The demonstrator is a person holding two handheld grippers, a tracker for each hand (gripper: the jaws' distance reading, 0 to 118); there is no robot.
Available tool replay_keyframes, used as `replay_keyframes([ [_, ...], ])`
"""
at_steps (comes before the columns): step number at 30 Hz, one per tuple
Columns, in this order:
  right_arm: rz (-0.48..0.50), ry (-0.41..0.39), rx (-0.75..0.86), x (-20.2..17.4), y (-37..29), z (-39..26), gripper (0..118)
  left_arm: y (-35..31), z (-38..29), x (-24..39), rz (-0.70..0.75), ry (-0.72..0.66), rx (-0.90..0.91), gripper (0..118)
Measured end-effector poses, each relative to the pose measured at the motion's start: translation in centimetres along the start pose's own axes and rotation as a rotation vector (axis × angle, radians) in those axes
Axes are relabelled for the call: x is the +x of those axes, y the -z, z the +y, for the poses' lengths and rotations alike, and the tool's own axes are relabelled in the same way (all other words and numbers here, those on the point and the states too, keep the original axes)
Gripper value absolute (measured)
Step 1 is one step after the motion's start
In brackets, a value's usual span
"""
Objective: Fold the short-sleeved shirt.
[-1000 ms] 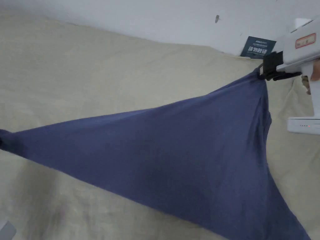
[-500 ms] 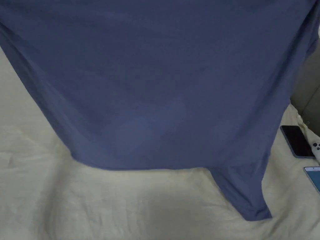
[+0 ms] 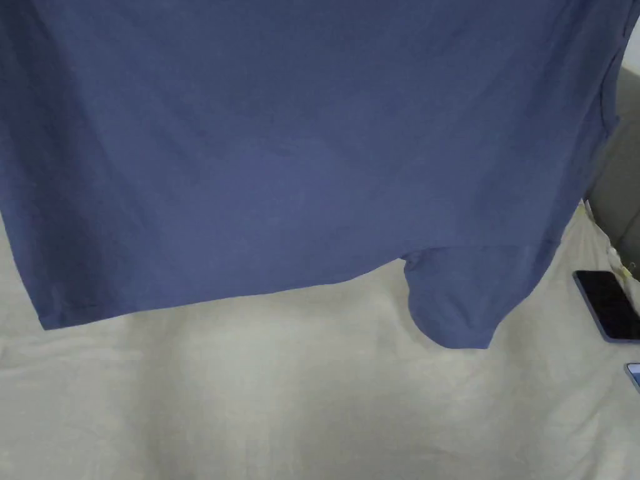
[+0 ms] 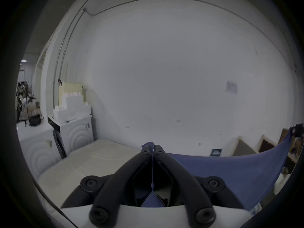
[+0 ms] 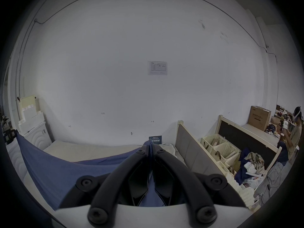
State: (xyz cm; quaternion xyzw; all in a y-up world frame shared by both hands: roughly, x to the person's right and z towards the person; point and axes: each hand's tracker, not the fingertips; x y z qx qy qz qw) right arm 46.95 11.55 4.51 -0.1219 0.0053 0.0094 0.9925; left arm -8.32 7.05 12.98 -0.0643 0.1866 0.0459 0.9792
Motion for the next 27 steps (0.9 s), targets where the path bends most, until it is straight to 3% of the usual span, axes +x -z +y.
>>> replay_keyframes([
  [10, -0.076, -0.028, 0.053, -4.4, 12.5, 2.9, 1, 13.6, 0.4, 4.6, 0.118, 0.102, 0.050, 0],
  [15, -0.113, -0.021, 0.105, -5.8, 17.1, 3.1, 1, 19.0, -0.6, 6.2, 0.124, 0.061, 0.067, 0],
  [24, -0.155, 0.046, 0.188, -5.2, 21.8, -1.1, 1, 23.8, -4.5, 8.5, 0.115, 0.081, 0.107, 0],
  [27, -0.127, 0.085, 0.128, -4.2, 23.3, -3.7, 1, 24.9, -7.0, 8.8, 0.114, 0.087, 0.091, 0],
])
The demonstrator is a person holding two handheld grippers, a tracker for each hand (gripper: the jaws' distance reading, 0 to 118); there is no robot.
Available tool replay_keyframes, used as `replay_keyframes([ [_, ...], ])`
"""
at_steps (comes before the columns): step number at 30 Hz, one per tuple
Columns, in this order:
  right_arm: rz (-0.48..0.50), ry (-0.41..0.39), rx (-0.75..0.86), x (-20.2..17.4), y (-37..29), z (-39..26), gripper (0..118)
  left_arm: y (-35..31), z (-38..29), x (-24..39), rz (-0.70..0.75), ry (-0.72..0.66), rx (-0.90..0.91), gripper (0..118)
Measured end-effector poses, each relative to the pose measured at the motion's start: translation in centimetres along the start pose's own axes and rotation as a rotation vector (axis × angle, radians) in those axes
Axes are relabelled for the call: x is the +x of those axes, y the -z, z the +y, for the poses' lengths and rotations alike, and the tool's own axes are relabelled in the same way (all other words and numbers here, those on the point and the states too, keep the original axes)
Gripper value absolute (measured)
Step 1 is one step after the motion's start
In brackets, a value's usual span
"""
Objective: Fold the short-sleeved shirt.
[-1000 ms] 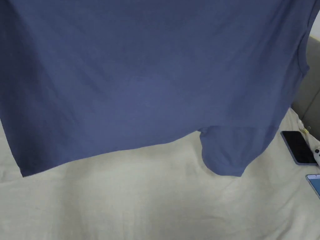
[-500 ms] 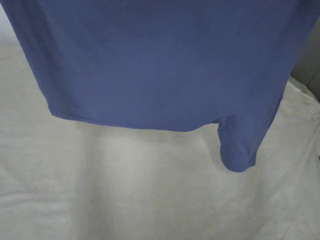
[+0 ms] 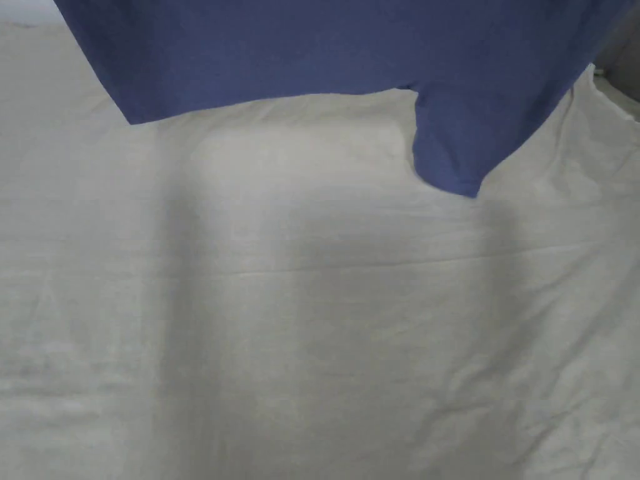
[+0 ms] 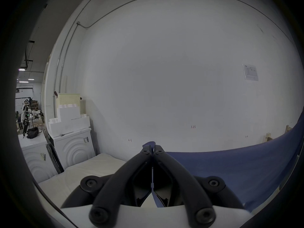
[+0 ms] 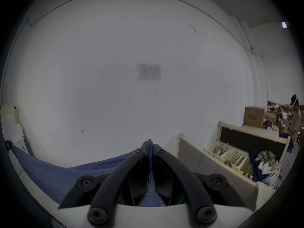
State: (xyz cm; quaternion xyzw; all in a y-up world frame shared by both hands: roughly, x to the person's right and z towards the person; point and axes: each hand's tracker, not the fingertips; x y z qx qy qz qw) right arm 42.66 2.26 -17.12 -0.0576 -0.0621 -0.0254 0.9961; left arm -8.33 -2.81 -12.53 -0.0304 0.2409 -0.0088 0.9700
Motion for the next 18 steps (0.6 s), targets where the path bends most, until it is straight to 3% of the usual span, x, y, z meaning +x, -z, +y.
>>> replay_keyframes([
  [2, 0.016, 0.019, -0.030, 0.6, 0.6, -2.3, 1, 0.5, -2.2, 0.3, -0.007, 0.003, -0.027, 0],
  [6, 0.015, -0.042, -0.154, 1.5, 1.6, -8.1, 1, 0.8, -8.4, 0.9, -0.025, 0.006, -0.130, 0],
  [11, 0.022, 0.007, -0.298, 3.5, 1.9, -16.3, 1, -0.1, -16.8, 1.5, -0.062, 0.078, -0.273, 0],
  [14, 0.010, -0.028, -0.394, 4.8, 1.3, -21.9, 1, -1.7, -22.5, 1.0, -0.112, 0.104, -0.349, 0],
  [18, 0.039, 0.033, -0.514, 7.2, -1.0, -29.3, 1, -5.3, -29.6, -0.2, -0.120, 0.098, -0.479, 0],
])
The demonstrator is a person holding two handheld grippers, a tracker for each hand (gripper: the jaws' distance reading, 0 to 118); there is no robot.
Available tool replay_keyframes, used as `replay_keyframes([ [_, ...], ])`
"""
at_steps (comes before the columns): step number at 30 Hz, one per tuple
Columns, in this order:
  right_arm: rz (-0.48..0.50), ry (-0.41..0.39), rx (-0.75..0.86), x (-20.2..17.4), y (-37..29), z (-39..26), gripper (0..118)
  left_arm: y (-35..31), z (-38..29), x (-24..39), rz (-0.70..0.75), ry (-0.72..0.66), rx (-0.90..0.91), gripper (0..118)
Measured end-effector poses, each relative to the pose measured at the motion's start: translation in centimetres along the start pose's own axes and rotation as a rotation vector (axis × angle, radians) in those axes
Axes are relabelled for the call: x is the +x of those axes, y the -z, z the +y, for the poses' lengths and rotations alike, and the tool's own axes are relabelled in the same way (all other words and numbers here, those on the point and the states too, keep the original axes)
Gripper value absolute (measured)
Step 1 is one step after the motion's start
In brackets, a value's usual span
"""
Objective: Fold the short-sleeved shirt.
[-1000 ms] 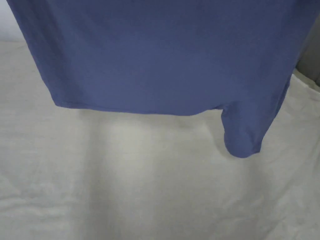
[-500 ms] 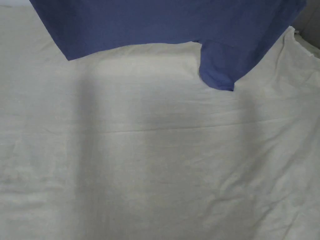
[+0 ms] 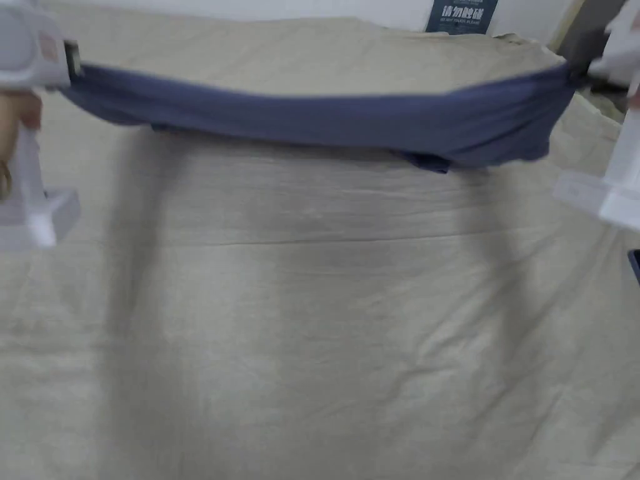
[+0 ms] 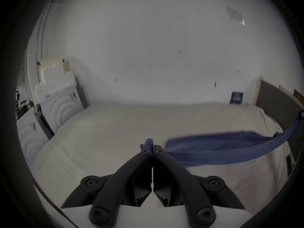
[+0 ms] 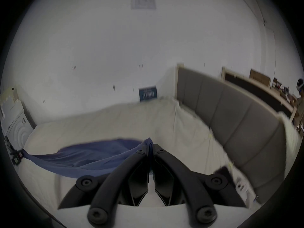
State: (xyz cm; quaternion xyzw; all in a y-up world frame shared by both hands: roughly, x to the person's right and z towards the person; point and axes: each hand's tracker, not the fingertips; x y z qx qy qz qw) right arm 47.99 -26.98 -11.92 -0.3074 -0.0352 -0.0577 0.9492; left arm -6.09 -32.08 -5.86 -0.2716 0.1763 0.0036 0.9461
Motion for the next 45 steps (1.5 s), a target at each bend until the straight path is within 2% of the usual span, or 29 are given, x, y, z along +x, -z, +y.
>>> replay_keyframes([
  [2, -0.011, 0.004, -0.073, 1.1, 0.4, -3.8, 1, -0.5, -4.1, -0.4, -0.003, 0.017, -0.060, 0],
  [6, -0.029, -0.016, -0.201, 3.2, 0.0, -10.9, 1, -2.2, -12.3, -1.9, -0.012, -0.050, -0.176, 0],
  [9, -0.035, -0.028, -0.244, 4.4, -1.9, -15.7, 1, -4.9, -17.5, -2.8, -0.025, -0.097, -0.225, 0],
  [12, -0.046, -0.022, -0.264, 5.9, -4.1, -19.0, 1, -7.9, -20.7, -3.6, -0.025, -0.075, -0.238, 0],
  [17, -0.023, -0.027, -0.280, 8.3, -8.9, -23.3, 1, -14.1, -24.7, -6.3, -0.061, -0.070, -0.213, 0],
  [20, -0.011, -0.082, -0.291, 9.2, -11.7, -25.8, 1, -18.1, -26.8, -7.4, -0.075, -0.053, -0.192, 0],
  [23, -0.007, -0.103, -0.289, 10.0, -14.2, -27.6, 1, -21.9, -28.8, -8.1, -0.085, -0.048, -0.177, 0],
  [29, 0.000, -0.183, -0.288, 11.8, -17.3, -30.5, 1, -26.0, -32.8, -8.8, -0.088, -0.023, -0.207, 0],
  [34, -0.002, -0.179, -0.334, 13.7, -17.3, -32.7, 1, -26.6, -35.3, -8.1, -0.082, 0.007, -0.293, 0],
  [37, 0.006, -0.127, -0.350, 14.2, -17.3, -33.8, 4, -26.2, -35.8, -7.9, -0.067, -0.014, -0.324, 0],
  [38, 0.020, -0.103, -0.344, 14.4, -17.5, -34.0, 11, -26.3, -35.7, -7.9, -0.072, -0.037, -0.320, 3],
  [39, 0.032, -0.083, -0.348, 14.6, -17.7, -34.0, 30, -26.5, -35.3, -8.1, -0.074, -0.064, -0.307, 16],
  [40, 0.018, -0.085, -0.355, 14.8, -17.9, -34.0, 59, -26.7, -35.0, -8.3, -0.064, -0.063, -0.305, 32],
  [41, 0.014, -0.080, -0.358, 15.2, -18.3, -33.9, 98, -27.0, -34.5, -8.5, -0.069, -0.067, -0.308, 65],
  [42, 0.011, -0.065, -0.363, 15.6, -18.8, -33.7, 111, -27.3, -33.9, -9.0, -0.057, -0.065, -0.311, 86],
  [43, 0.004, -0.051, -0.352, 16.0, -19.6, -33.3, 114, -27.6, -33.4, -9.4, -0.048, -0.068, -0.302, 105],
  [44, 0.013, -0.027, -0.307, 16.4, -20.6, -32.8, 114, -28.3, -32.6, -10.1, -0.016, -0.079, -0.274, 118],
  [45, 0.020, -0.031, -0.258, 16.1, -22.2, -32.2, 114, -28.9, -31.7, -10.7, 0.002, -0.100, -0.233, 118],
])
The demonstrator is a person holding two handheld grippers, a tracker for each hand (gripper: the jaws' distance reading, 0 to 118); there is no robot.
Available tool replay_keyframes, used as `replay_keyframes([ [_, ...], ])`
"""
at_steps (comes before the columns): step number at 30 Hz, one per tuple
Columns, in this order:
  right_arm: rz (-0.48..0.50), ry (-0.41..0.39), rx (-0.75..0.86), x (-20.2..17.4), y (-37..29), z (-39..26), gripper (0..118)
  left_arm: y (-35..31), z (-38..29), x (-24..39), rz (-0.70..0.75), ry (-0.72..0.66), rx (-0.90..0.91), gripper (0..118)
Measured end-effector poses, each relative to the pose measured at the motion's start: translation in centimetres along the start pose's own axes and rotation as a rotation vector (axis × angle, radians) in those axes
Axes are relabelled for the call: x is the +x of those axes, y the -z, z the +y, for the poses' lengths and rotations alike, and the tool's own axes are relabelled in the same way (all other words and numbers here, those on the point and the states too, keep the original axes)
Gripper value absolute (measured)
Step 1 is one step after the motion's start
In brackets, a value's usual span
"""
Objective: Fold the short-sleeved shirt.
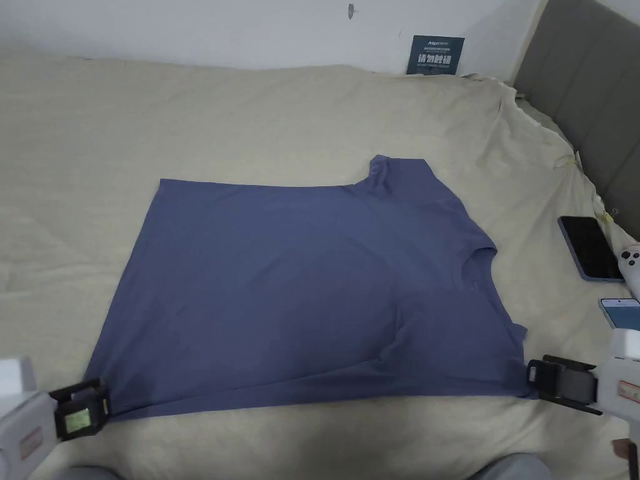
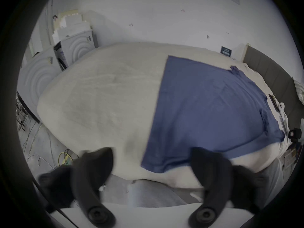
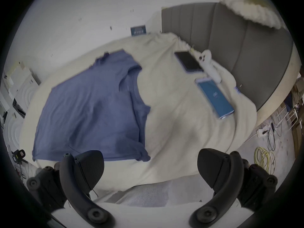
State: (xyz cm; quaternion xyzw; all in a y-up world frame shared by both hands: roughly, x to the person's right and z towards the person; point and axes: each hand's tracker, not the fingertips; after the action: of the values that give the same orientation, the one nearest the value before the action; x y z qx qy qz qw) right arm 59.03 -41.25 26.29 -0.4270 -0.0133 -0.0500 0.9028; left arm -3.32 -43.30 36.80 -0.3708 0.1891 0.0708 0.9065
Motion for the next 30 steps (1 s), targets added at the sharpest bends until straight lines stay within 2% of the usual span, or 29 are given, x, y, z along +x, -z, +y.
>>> replay_keyframes([
  [5, -0.056, -0.168, 0.184, -2.0, -5.1, 2.7, 114, -3.2, 4.6, -0.6, -0.073, -0.107, 0.144, 118],
  [10, -0.001, -0.167, 0.391, -5.3, -8.5, 4.0, 114, -5.2, 7.3, 2.2, -0.117, -0.091, 0.298, 118],
  [14, -0.029, -0.207, 0.521, -8.3, -9.1, 3.1, 114, -6.3, 6.9, 5.2, -0.145, -0.037, 0.452, 117],
  [16, -0.009, -0.171, 0.572, -8.8, -8.7, 2.3, 114, -6.6, 6.3, 6.5, -0.102, 0.035, 0.499, 110],
  [18, 0.015, -0.117, 0.607, -9.4, -8.7, 1.4, 110, -6.8, 5.7, 7.4, -0.097, 0.092, 0.531, 82],
  [19, 0.029, -0.104, 0.625, -9.7, -8.8, 1.0, 105, -6.4, 5.4, 7.4, -0.110, 0.090, 0.530, 69],
  [20, 0.037, -0.099, 0.633, -9.9, -8.8, 0.8, 93, -6.5, 5.2, 7.6, -0.128, 0.088, 0.523, 51],
  [21, 0.047, -0.105, 0.636, -10.1, -8.9, 0.5, 79, -6.5, 5.0, 7.9, -0.151, 0.087, 0.520, 39],
  [22, 0.059, -0.113, 0.646, -10.3, -9.0, 0.3, 61, -6.5, 4.7, 8.1, -0.167, 0.092, 0.524, 28],
  [23, 0.058, -0.122, 0.649, -10.7, -9.1, 0.2, 37, -6.4, 4.5, 8.3, -0.165, 0.098, 0.528, 14],
  [24, 0.052, -0.137, 0.654, -11.1, -9.1, 0.1, 21, -6.4, 4.3, 8.6, -0.160, 0.110, 0.530, 4],
  [26, 0.049, -0.154, 0.655, -11.5, -9.1, -0.1, 4, -6.6, 4.1, 8.8, -0.161, 0.118, 0.545, 0],
  [27, 0.057, -0.159, 0.654, -11.7, -9.1, -0.2, 0, -6.7, 4.2, 8.9, -0.168, 0.115, 0.544, 0],
  [30, 0.071, -0.164, 0.643, -12.1, -8.9, -0.4, 0, -6.6, 4.1, 9.0, -0.191, 0.106, 0.541, 0],
])
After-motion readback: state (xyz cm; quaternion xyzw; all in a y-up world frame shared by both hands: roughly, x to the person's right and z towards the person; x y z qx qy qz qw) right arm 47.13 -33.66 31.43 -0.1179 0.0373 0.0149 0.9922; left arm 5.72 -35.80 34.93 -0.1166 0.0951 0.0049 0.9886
